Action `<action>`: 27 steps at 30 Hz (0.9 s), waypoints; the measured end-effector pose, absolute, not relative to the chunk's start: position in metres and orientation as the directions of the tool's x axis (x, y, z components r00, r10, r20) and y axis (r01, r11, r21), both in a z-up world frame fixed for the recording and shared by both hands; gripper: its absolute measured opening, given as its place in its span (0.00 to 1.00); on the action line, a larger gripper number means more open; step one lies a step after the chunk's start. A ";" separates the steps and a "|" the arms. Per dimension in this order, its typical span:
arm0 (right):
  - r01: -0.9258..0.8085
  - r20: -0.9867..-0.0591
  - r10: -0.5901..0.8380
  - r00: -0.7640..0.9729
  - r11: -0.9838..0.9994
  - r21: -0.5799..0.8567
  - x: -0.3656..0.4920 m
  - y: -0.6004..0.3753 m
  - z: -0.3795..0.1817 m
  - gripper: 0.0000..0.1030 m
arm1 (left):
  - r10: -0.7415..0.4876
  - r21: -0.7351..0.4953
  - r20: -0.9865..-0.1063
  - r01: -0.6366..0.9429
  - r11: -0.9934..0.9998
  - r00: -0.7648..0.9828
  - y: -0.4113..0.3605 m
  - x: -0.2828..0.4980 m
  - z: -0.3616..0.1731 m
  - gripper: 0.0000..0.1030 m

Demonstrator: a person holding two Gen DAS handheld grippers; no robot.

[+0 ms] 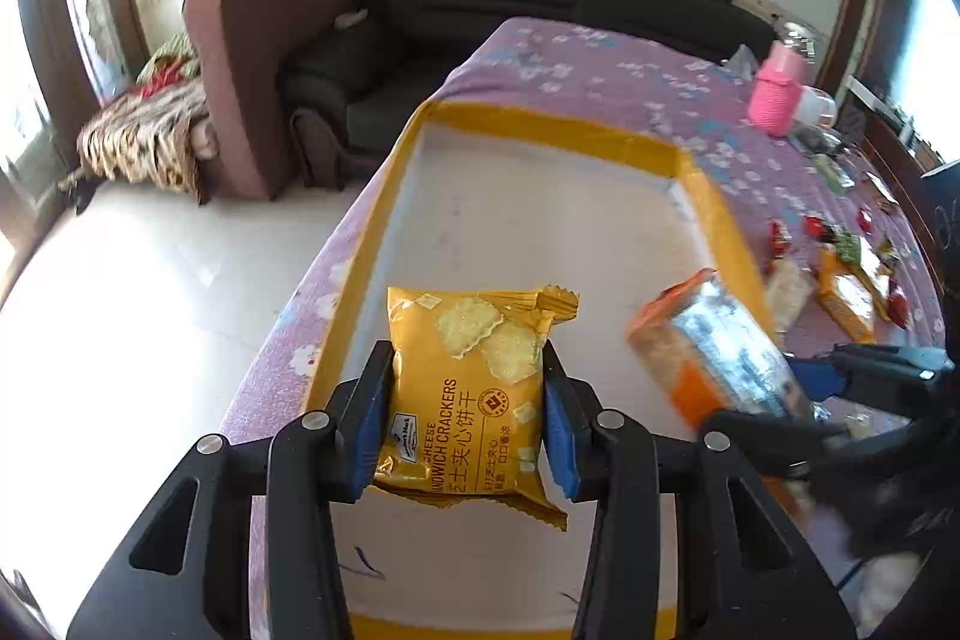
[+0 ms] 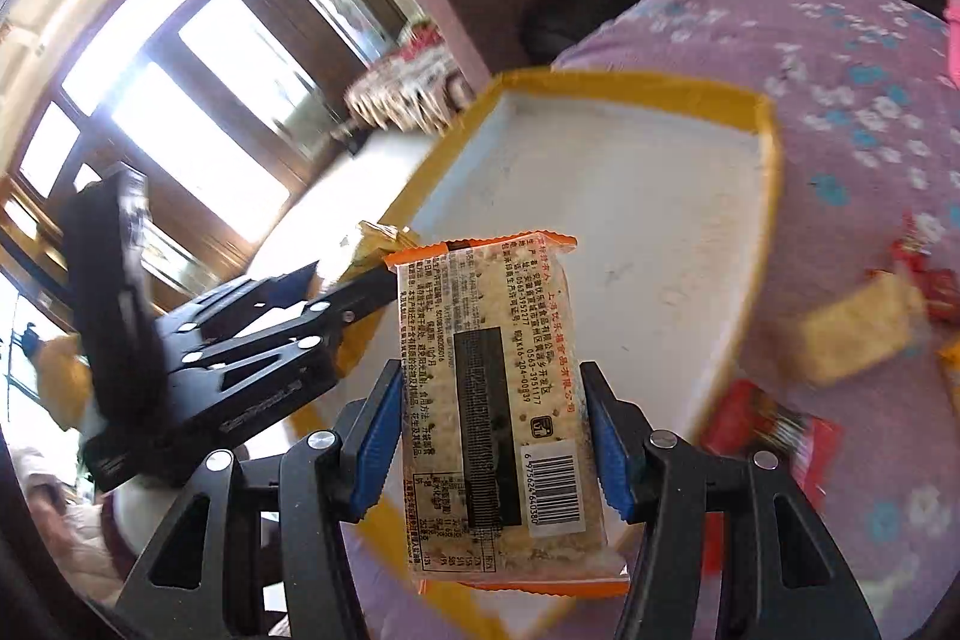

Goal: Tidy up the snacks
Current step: 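Carry both packs over the yellow box and open both tools to drop them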

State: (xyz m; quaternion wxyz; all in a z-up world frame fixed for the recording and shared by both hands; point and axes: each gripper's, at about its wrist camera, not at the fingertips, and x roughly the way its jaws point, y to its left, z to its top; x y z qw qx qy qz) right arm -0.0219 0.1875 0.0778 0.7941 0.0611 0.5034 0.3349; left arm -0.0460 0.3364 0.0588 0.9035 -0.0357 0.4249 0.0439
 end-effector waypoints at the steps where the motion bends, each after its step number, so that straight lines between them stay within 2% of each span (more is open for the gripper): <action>1: -0.467 -0.774 0.574 0.266 0.779 0.417 -0.017 0.197 0.071 0.55 | 0.038 -0.039 -0.777 -0.109 0.993 0.629 0.340 -0.043 0.054 0.42; 7: -0.450 -0.819 0.499 0.281 0.823 0.347 -0.006 0.226 0.050 0.58 | 0.013 -0.075 -0.783 -0.115 0.991 0.622 0.347 -0.043 0.054 0.46; 14: -0.475 -0.756 0.535 0.377 0.812 0.338 -0.030 0.194 0.089 0.58 | 0.020 -0.096 -0.751 -0.138 0.986 0.660 0.340 -0.065 0.072 0.51; 16: -0.464 -0.723 0.542 0.429 0.819 0.338 -0.043 0.164 0.107 0.60 | -0.025 -0.142 -0.719 -0.112 0.984 0.695 0.330 -0.079 0.083 0.51; 18: -0.440 -0.705 0.523 0.478 0.838 0.323 -0.052 0.131 0.117 0.62 | -0.068 -0.173 -0.684 -0.070 0.982 0.726 0.316 -0.092 0.095 0.55; 20: -0.384 -0.698 0.472 0.539 0.875 0.295 -0.060 0.087 0.124 0.65 | -0.130 -0.205 -0.647 -0.007 0.979 0.752 0.293 -0.104 0.106 0.65; 23: -0.269 -0.707 0.394 0.587 0.919 0.289 -0.068 0.021 0.119 0.66 | -0.239 -0.252 -0.621 0.098 0.963 0.747 0.256 -0.113 0.115 0.66; 27: -0.112 -0.733 0.348 0.584 0.929 0.351 -0.071 -0.054 0.098 0.68 | -0.352 -0.283 -0.632 0.217 0.934 0.690 0.204 -0.113 0.108 0.66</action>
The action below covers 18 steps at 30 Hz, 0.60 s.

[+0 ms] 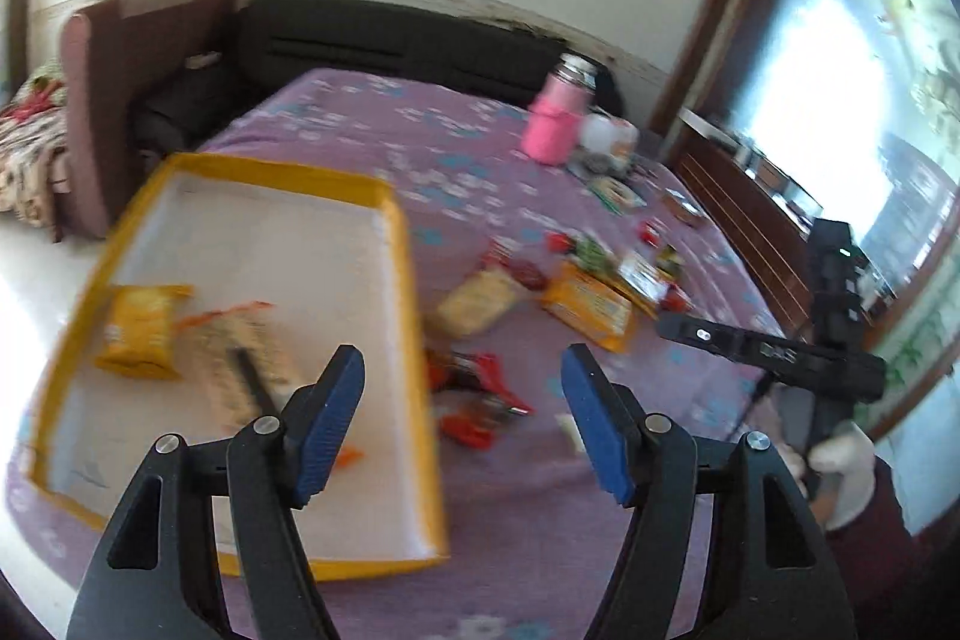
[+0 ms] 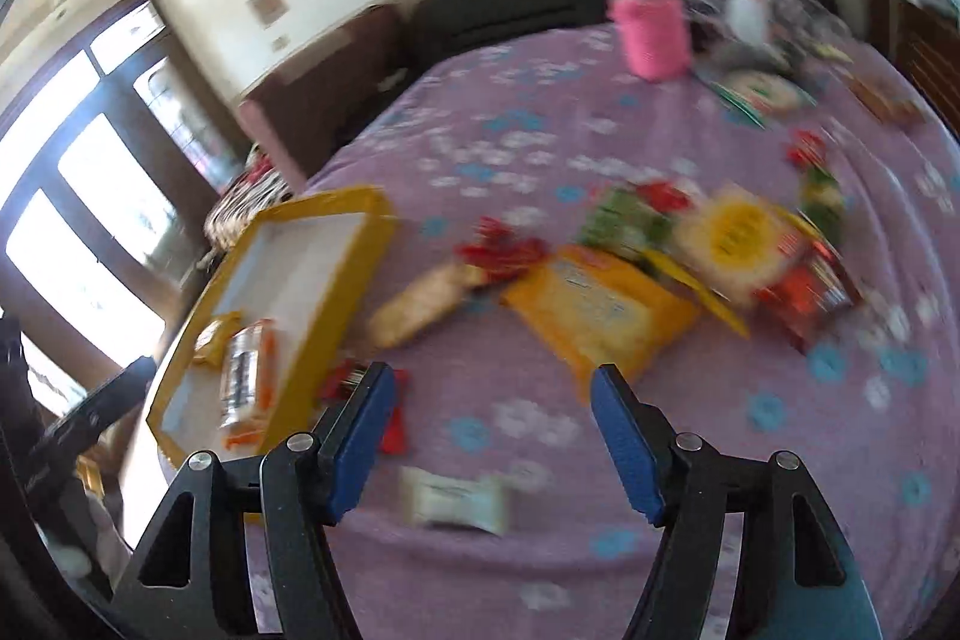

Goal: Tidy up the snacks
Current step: 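Carry both packs over the yellow box and open both tools to drop them, then grasp the clear cake pack with left tool while right grasps orange cheese biscuit pack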

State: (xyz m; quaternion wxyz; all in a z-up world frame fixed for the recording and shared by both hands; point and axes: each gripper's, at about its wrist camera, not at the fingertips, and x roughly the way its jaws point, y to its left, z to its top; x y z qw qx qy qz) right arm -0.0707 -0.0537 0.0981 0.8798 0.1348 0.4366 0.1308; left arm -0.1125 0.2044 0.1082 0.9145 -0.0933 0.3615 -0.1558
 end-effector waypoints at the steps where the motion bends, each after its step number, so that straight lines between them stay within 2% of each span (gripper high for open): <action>1: -0.086 -0.740 0.344 0.578 0.928 0.364 -0.072 -0.066 0.093 0.68 | -0.372 -0.282 -0.646 0.244 0.928 0.667 0.190 -0.111 0.103 0.66; 6: -0.048 -0.765 0.324 0.556 0.932 0.360 -0.055 -0.091 0.067 0.68 | -0.406 -0.258 -0.699 0.322 0.911 0.589 0.148 -0.103 0.081 0.66; 14: -0.177 -0.798 0.306 0.519 0.952 0.250 0.008 -0.066 0.051 0.75 | -0.418 -0.204 -0.743 0.418 0.885 0.522 0.114 -0.101 0.060 0.66; 16: -0.211 -0.825 0.273 0.495 0.959 0.191 0.016 -0.054 0.043 0.85 | -0.424 -0.197 -0.755 0.443 0.875 0.501 0.108 -0.097 0.054 0.66; 18: -0.244 -0.829 0.245 0.503 0.960 0.136 0.017 -0.041 0.042 0.90 | -0.425 -0.186 -0.768 0.468 0.864 0.478 0.100 -0.091 0.047 0.66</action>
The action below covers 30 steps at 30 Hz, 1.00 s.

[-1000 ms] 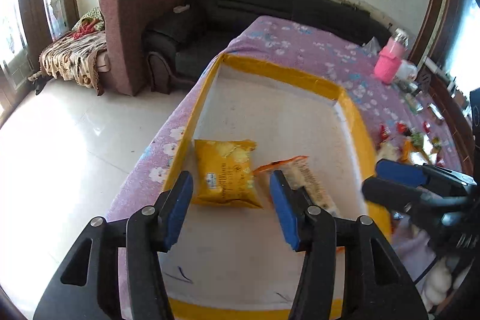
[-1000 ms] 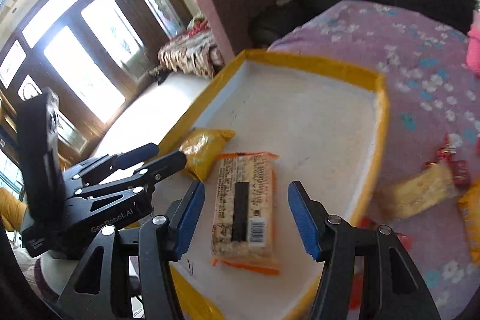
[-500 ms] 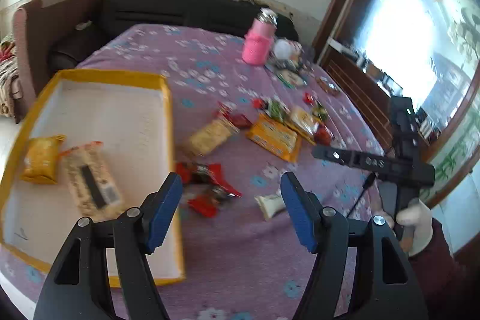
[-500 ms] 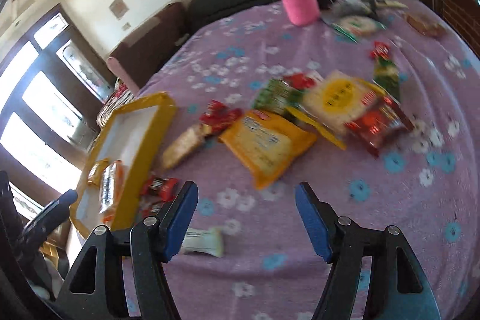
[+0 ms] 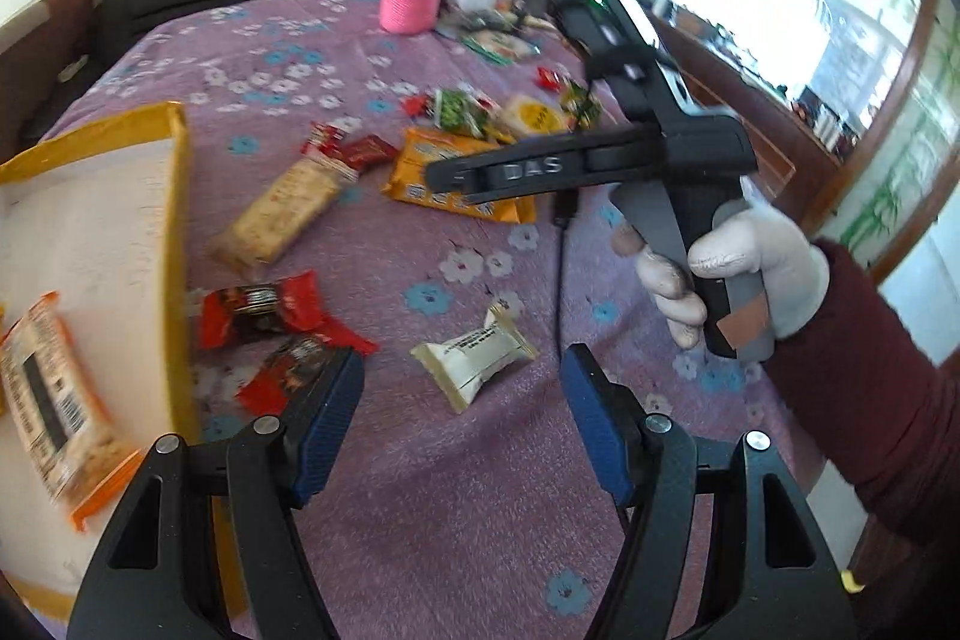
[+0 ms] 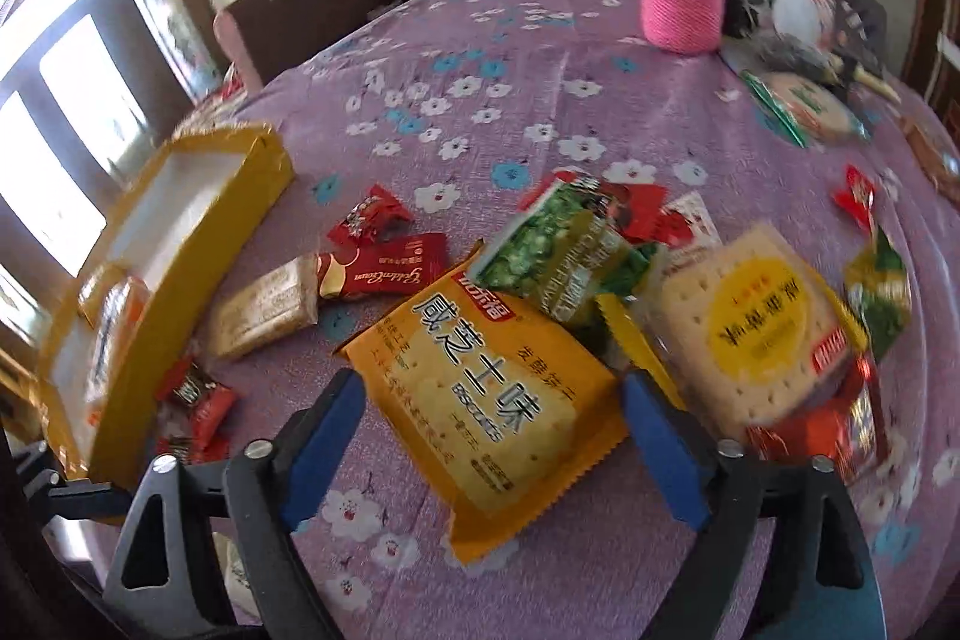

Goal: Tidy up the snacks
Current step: 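Grasp the clear cake pack with left tool while right grasps orange cheese biscuit pack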

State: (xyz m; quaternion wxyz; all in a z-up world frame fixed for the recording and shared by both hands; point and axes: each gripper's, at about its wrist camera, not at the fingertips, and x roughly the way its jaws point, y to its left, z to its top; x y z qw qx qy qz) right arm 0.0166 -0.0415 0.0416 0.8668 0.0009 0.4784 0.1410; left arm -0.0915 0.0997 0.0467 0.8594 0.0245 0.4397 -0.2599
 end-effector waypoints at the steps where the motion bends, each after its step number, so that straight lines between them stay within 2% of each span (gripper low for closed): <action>1: -0.259 -0.829 0.239 0.506 0.959 0.118 0.018 -0.036 0.040 0.91 | -0.421 -0.178 -0.776 0.477 0.861 0.470 0.096 -0.089 0.044 0.66; 5: -0.266 -0.827 0.202 0.525 0.962 0.066 0.019 -0.024 0.034 0.94 | -0.379 -0.115 -0.810 0.513 0.851 0.447 0.078 -0.078 0.034 0.65; 9: -0.255 -0.825 0.170 0.540 0.966 0.033 0.022 -0.020 0.027 0.95 | -0.363 -0.097 -0.794 0.488 0.868 0.488 0.087 -0.064 0.057 0.65; 11: -0.243 -0.820 0.175 0.545 0.969 0.046 0.021 -0.024 0.026 0.90 | -0.291 -0.035 -0.792 0.437 0.899 0.537 0.094 -0.046 0.066 0.66; 16: -0.256 -0.814 0.222 0.536 0.962 0.094 0.016 -0.030 0.032 0.53 | -0.149 0.092 -0.841 0.409 0.908 0.521 0.096 0.004 0.049 0.66; 20: -0.271 -0.812 0.283 0.510 0.949 0.161 0.012 -0.036 0.038 0.41 | -0.076 0.154 -0.874 0.421 0.894 0.481 0.090 0.033 0.028 0.66; 26: -0.277 -0.768 0.443 0.463 0.895 0.350 0.017 -0.057 0.043 0.45 | -0.062 0.142 -0.912 0.455 0.879 0.405 0.079 0.056 0.014 0.68; 27: -0.278 -0.764 0.444 0.468 0.895 0.350 0.017 -0.058 0.044 0.49 | -0.074 0.124 -0.916 0.453 0.883 0.394 0.080 0.058 0.013 0.63; 28: -0.279 -0.758 0.444 0.477 0.895 0.349 0.017 -0.060 0.045 0.58 | -0.100 0.096 -0.915 0.451 0.887 0.391 0.082 0.057 0.014 0.43; 29: -0.279 -0.755 0.445 0.482 0.895 0.349 0.016 -0.060 0.045 0.62 | -0.098 0.099 -0.913 0.447 0.889 0.396 0.082 0.057 0.015 0.32; 30: -0.280 -0.753 0.445 0.485 0.895 0.348 0.016 -0.060 0.045 0.67 | -0.086 0.116 -0.908 0.445 0.888 0.410 0.081 0.054 0.016 0.30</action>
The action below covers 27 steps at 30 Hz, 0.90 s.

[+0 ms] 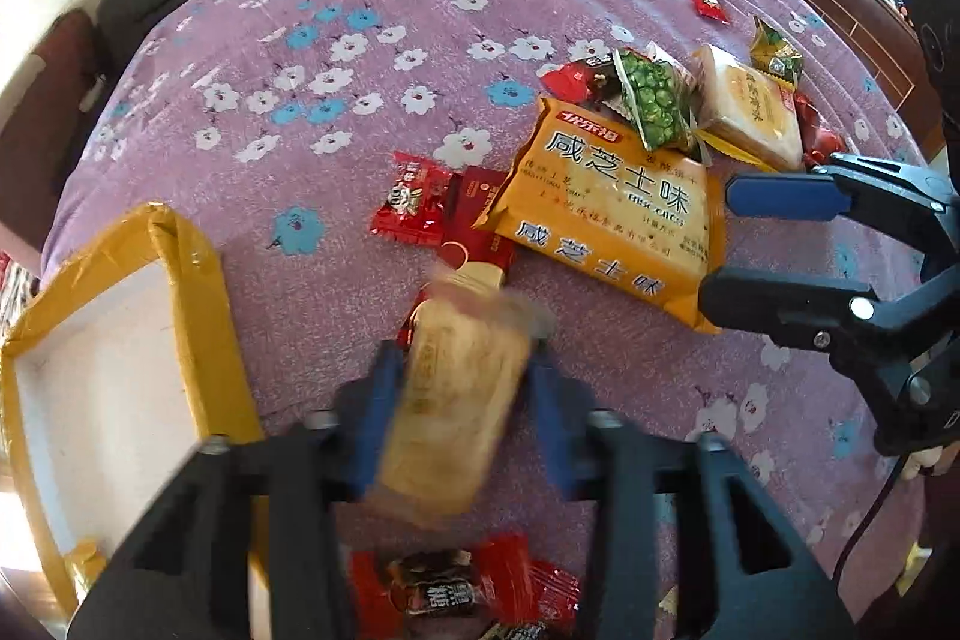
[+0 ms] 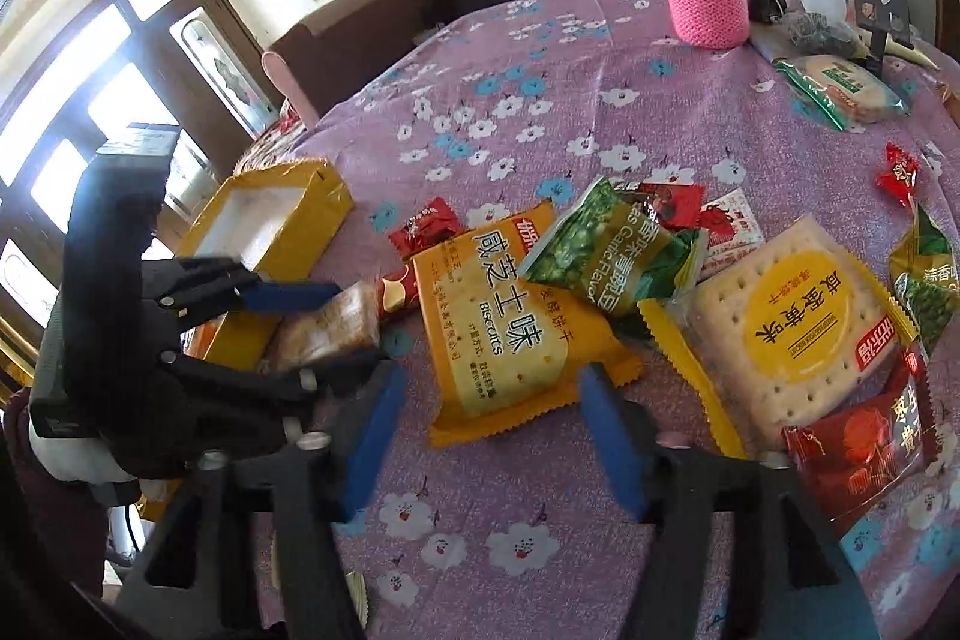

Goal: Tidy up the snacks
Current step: 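Grasp the clear cake pack with left tool while right grasps orange cheese biscuit pack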

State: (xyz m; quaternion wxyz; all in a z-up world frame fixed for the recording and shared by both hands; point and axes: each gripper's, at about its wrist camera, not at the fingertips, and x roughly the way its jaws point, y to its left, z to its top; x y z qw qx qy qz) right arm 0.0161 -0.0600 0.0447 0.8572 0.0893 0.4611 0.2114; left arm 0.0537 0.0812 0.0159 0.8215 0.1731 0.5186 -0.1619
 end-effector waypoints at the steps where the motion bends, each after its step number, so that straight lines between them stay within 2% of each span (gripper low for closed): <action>1: -0.282 -0.750 0.445 0.489 0.895 0.347 0.015 -0.061 0.045 0.67 | -0.086 0.122 -0.903 0.446 0.887 0.420 0.080 0.049 0.016 0.30; 3: -0.280 -0.745 0.439 0.501 0.898 0.341 0.015 -0.060 0.046 0.68 | -0.107 0.103 -0.897 0.438 0.893 0.429 0.082 0.042 0.020 0.30; 6: -0.272 -0.751 0.406 0.521 0.913 0.305 0.016 -0.057 0.046 0.77 | -0.152 0.058 -0.881 0.423 0.904 0.447 0.090 0.029 0.034 0.29; 9: -0.252 -0.770 0.363 0.524 0.930 0.267 0.024 -0.052 0.047 0.78 | -0.206 0.009 -0.859 0.416 0.909 0.469 0.099 0.015 0.050 0.29; 14: -0.264 -0.822 0.265 0.505 0.954 0.145 0.049 -0.031 0.047 0.85 | -0.277 -0.052 -0.818 0.415 0.908 0.504 0.117 -0.005 0.069 0.29; 15: -0.268 -0.829 0.246 0.502 0.956 0.121 0.054 -0.027 0.045 0.88 | -0.294 -0.070 -0.809 0.413 0.908 0.509 0.121 -0.010 0.072 0.28; 16: -0.275 -0.839 0.225 0.495 0.957 0.094 0.060 -0.021 0.043 0.89 | -0.314 -0.093 -0.799 0.410 0.907 0.514 0.127 -0.014 0.076 0.20; 20: -0.294 -0.862 0.165 0.479 0.956 0.020 0.071 -0.004 0.037 0.89 | -0.363 -0.160 -0.753 0.382 0.910 0.549 0.154 -0.027 0.089 0.19; 21: -0.298 -0.866 0.160 0.474 0.954 0.013 0.072 -0.001 0.035 0.87 | -0.365 -0.166 -0.751 0.377 0.911 0.551 0.159 -0.029 0.089 0.19; 22: -0.295 -0.877 0.162 0.453 0.955 0.024 0.072 0.001 0.030 0.78 | -0.369 -0.173 -0.752 0.376 0.910 0.546 0.162 -0.029 0.088 0.19; 25: -0.274 -0.877 0.141 0.459 0.962 0.011 0.063 0.002 0.028 0.71 | -0.380 -0.193 -0.761 0.376 0.906 0.525 0.161 -0.030 0.079 0.19; 27: -0.270 -0.876 0.139 0.462 0.963 0.010 0.053 0.002 0.029 0.71 | -0.378 -0.201 -0.778 0.371 0.907 0.502 0.157 -0.025 0.071 0.19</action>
